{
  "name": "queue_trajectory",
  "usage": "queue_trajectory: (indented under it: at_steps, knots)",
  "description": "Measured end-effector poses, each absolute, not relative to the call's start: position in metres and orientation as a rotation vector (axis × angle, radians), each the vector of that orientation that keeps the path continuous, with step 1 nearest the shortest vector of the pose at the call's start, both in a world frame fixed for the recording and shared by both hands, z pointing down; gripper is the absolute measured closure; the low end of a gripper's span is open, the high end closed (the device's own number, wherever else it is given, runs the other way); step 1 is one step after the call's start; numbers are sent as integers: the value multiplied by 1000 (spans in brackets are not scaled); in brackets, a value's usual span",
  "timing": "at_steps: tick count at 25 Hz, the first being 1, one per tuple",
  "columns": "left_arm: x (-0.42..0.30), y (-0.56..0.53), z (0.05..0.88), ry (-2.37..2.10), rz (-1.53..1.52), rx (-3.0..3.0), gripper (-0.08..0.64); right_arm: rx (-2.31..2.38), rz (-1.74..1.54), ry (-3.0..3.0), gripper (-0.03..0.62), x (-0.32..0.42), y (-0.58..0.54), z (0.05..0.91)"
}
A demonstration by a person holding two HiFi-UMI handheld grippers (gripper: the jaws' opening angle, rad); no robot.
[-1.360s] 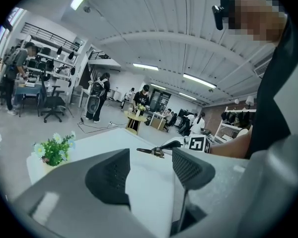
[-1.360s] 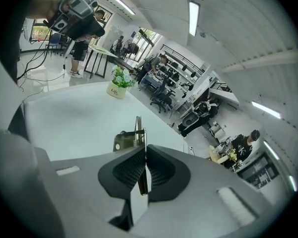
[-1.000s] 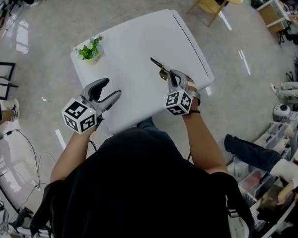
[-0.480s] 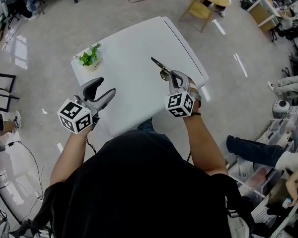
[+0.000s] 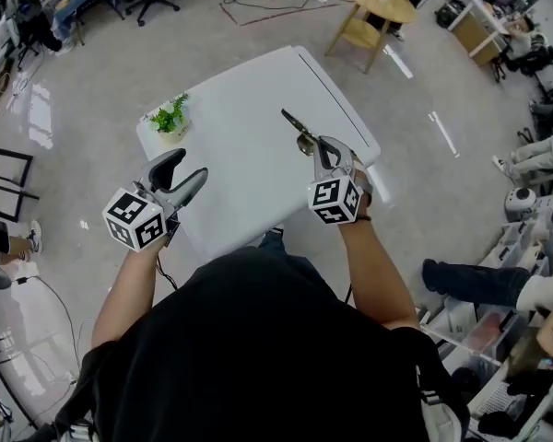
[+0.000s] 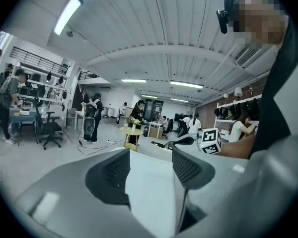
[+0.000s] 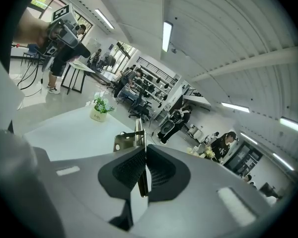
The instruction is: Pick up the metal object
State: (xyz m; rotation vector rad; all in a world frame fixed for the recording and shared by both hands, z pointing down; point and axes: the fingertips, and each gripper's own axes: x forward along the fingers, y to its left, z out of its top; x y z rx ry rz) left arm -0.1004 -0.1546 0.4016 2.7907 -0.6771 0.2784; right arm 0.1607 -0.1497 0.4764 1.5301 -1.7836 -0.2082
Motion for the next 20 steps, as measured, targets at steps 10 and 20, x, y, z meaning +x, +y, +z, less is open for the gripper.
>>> queue_trajectory:
  at_steps: [10,20]
  knots:
    - [-109,-133,384,-699,256,2822,175,1589,-196,-1801,561,165,-120,459]
    - [-114,-111,381,-705,243,2834,175,1610,-184,-1809,561,161,-94,458]
